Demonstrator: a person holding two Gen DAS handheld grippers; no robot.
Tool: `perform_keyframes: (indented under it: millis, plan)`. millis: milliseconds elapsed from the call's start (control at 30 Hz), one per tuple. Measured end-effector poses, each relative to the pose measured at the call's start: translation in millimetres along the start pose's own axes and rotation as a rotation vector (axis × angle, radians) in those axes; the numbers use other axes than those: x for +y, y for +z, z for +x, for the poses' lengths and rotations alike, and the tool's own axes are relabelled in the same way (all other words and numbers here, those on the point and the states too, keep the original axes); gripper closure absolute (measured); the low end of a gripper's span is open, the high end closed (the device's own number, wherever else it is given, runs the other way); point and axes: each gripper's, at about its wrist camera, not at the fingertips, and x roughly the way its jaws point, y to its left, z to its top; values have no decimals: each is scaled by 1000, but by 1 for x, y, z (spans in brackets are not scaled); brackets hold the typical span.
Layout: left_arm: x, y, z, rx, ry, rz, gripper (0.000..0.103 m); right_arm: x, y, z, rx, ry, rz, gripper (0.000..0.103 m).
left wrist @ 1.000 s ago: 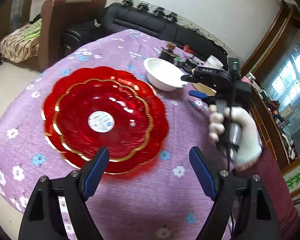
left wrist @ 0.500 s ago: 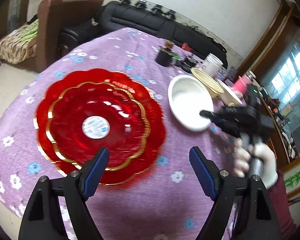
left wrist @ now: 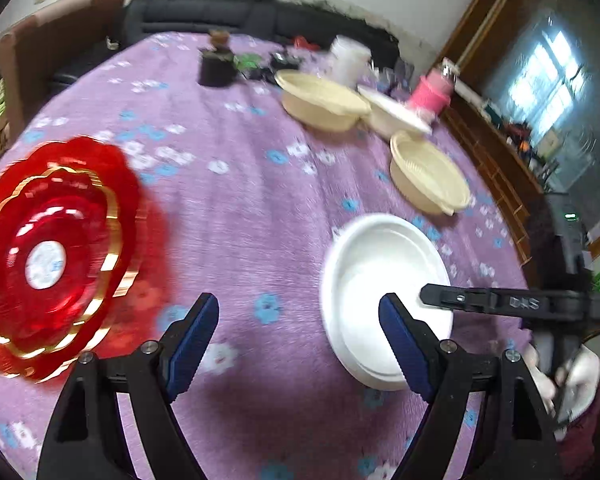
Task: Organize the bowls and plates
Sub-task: 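Grasp the rim of the white bowl with the right gripper, then place the white bowl onto the stacked red plates and open the right gripper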
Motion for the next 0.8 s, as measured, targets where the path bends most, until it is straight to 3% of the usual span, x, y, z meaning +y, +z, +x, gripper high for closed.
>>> perform_keyframes:
  millis: [133,200,233,333,367,600,800]
  plan:
    - [-19,2,25,43,14,55,23,-1,-7,-1,-30,1,-19,91]
    - [-28,2,34,49,13,82,29,-1,-11,-1,-43,-24,-42,90]
    - [-30,2,38,59,14,88,39,0,-13,0,-50,-35,-50,90]
    - [-31,2,53,107,-9,87,83,-2,-18,0,-73,-48,-59,90]
    - [-31,2,57,120,-16,82,90,-2,-20,-1,-82,-52,-64,90]
    - [-31,-2,20,27,-3,77,91,13,-30,-10,-145,-91,-121,90]
    - [2,3,-33,-86,62,41,88,63,-21,-7,-187,-31,-192,90]
